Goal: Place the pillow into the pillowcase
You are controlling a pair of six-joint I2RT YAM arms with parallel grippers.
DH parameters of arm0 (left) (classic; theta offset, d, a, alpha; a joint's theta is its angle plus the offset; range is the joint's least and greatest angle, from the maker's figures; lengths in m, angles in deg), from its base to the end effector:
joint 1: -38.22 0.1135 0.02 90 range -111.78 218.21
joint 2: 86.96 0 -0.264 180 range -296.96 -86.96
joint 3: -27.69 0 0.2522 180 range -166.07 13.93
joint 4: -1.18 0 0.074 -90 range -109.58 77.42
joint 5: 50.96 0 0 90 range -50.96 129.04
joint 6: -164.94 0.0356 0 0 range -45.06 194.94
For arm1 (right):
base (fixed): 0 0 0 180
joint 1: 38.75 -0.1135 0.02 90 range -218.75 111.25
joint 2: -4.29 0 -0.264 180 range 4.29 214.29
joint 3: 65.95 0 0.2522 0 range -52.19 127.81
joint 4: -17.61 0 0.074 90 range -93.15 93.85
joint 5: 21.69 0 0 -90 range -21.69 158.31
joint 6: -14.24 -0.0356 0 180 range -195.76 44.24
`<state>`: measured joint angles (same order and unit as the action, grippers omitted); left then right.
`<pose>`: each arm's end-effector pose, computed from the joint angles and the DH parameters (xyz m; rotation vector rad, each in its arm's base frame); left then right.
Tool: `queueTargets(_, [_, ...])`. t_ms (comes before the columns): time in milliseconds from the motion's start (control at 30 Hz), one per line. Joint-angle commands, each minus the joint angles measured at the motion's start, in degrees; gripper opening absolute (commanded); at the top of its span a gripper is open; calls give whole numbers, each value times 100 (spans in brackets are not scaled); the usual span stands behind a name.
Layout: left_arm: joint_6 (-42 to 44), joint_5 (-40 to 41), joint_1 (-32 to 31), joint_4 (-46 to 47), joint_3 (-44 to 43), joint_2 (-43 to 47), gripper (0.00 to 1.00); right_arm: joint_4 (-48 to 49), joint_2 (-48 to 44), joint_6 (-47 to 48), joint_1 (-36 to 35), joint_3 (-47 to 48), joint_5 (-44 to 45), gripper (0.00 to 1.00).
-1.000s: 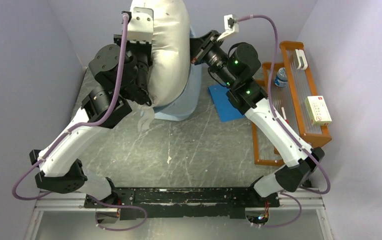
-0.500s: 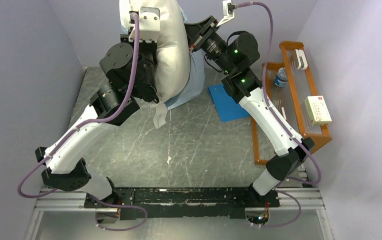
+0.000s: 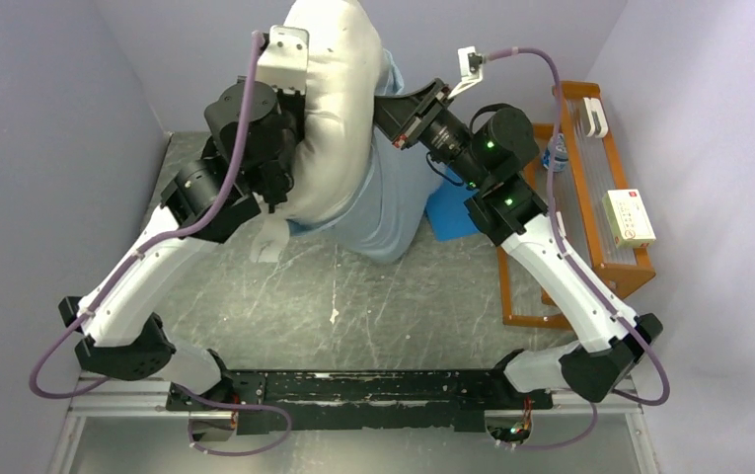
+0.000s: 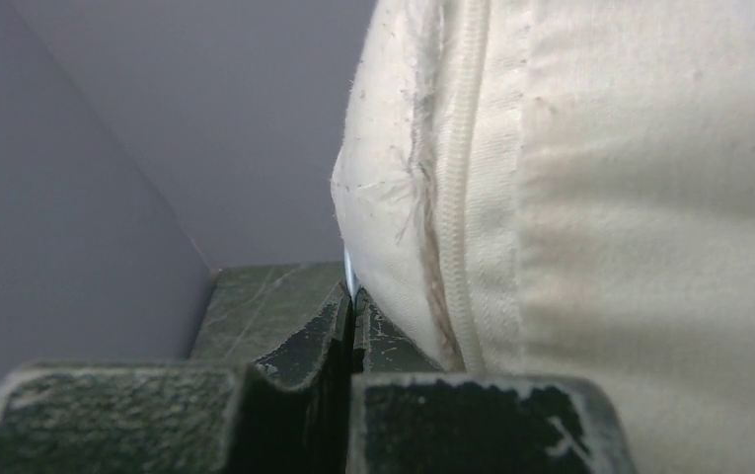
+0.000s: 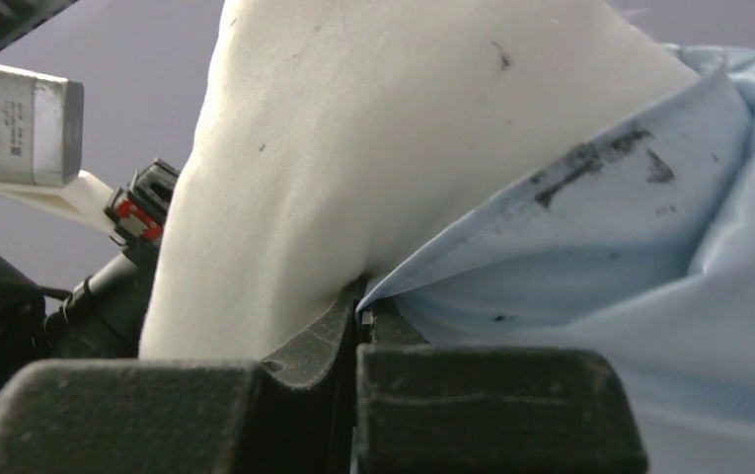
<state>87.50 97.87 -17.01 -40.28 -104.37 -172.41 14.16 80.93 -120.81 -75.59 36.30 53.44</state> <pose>0.1758 -0.1998 0.5682 0.0592 1.5254 0.1651 0.2241 0.1793 0.5203 -0.1581 1.3112 1.3913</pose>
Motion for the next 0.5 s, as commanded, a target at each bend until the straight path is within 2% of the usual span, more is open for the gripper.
queueTargets(0, [-754, -898, -33, -98, 44, 303, 5, 1151, 105, -476, -266, 132, -1100, 0])
queueTargets(133, [-670, -570, -34, 41, 107, 506, 5, 2341, 476, -985, -275, 575, -1827, 0])
queueTargets(300, [397, 663, -35, 311, 196, 379, 5, 2630, 383, -1073, -276, 1006, -1397, 0])
queueTargets(400, [-62, 336, -40, -132, 111, 358, 5, 3160, 416, -1473, -277, 1005, -1207, 0])
queueTargets(467, [-420, -83, -39, -396, 127, 316, 5, 3102, 542, -1581, -343, 1055, -1249, 0])
